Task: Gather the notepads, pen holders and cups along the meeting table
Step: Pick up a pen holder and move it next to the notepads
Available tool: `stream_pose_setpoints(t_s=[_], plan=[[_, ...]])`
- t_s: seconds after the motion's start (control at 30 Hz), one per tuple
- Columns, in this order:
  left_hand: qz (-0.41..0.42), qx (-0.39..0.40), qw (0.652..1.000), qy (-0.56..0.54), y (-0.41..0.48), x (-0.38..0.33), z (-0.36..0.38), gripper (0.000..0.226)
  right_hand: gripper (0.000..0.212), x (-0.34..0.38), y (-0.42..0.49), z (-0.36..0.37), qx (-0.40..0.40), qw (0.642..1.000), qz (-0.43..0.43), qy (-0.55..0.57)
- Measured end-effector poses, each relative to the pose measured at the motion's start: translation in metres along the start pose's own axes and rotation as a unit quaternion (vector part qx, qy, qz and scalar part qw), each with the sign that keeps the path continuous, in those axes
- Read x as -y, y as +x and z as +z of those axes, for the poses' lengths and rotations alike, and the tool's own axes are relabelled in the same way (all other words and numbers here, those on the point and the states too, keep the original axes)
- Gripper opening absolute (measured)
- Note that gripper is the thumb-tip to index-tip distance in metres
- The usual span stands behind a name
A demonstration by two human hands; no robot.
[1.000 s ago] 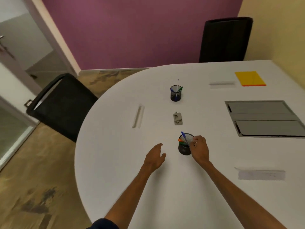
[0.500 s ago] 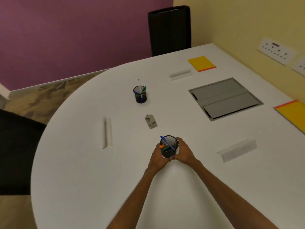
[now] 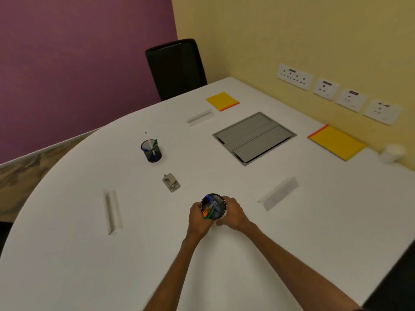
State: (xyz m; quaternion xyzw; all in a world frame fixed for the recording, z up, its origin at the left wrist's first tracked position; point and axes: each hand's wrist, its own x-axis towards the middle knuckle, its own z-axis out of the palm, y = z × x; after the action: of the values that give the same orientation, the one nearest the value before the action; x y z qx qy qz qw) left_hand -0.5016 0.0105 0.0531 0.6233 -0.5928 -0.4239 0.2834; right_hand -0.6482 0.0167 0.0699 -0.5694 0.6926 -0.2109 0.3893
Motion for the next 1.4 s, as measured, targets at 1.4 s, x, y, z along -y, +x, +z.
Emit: stream_pose_setpoints(t_s=[1.4], plan=[[0.246, 0.18, 0.951, -0.043, -0.152, -0.337, 0.321, 0.07, 0.063, -0.218, -0.252, -0.425, -0.225, 0.974, 0.009, -0.019]])
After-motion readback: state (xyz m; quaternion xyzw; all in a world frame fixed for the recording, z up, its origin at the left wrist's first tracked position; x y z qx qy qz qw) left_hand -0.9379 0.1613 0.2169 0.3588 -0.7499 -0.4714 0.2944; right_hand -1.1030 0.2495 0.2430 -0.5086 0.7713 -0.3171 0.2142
